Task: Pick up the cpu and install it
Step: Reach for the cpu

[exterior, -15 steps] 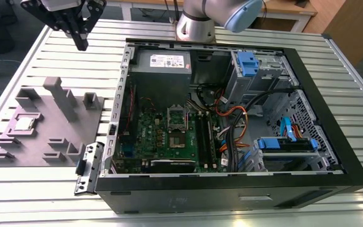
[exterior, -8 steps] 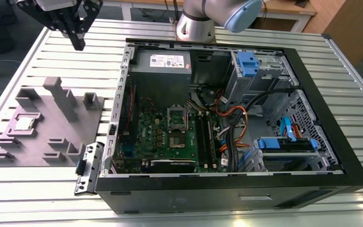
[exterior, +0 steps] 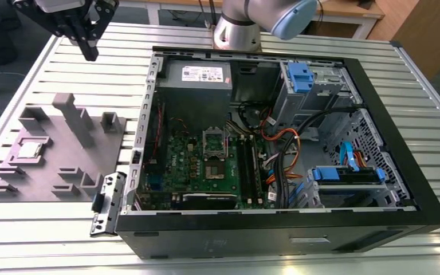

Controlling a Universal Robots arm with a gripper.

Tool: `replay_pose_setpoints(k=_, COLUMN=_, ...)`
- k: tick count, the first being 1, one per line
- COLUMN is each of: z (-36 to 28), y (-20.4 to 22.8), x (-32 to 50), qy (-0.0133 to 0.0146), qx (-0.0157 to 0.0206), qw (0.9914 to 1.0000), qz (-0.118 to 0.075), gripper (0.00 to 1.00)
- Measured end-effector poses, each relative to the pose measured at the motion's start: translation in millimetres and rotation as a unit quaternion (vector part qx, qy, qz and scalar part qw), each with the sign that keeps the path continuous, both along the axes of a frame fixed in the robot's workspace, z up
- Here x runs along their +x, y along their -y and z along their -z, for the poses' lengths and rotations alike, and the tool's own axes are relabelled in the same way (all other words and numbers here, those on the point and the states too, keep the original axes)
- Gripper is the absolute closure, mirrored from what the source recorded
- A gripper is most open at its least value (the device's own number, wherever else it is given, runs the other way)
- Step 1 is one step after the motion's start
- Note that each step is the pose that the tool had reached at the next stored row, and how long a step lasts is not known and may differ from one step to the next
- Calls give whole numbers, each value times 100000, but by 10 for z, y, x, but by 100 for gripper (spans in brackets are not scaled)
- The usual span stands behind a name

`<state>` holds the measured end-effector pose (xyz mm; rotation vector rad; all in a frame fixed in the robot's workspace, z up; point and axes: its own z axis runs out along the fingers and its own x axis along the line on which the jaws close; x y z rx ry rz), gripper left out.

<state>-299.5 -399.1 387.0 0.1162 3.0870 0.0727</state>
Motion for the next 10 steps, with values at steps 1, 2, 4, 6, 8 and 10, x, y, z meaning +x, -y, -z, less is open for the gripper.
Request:
replay_pose_setpoints(k=1, z=0, y=0, x=-10, qy=19, qx=1, qw=100000, qz=1, gripper=89)
replay_pose_setpoints(k=2, z=0, y=0, x=-19, qy=37, qx=-4, qw=100000, qz=-4, gripper=89)
replay_pose_setpoints(k=4, z=0, y=0, x=-38, qy=83, qx=-1, qw=100000, qz=-1, gripper=89)
replay_pose_setpoints(k=6, z=0, y=0, x=-54, qy=115, qx=-3, qw=100000, qz=1, gripper=89)
replay_pose_setpoints(k=8, z=0, y=0, x=-61, qy=129, qx=-1, qw=100000, qz=-4, gripper=89)
replay_pose_setpoints(k=10, z=0, y=0, x=-63, qy=129, qx=-2, qw=100000, qz=-5, gripper=89)
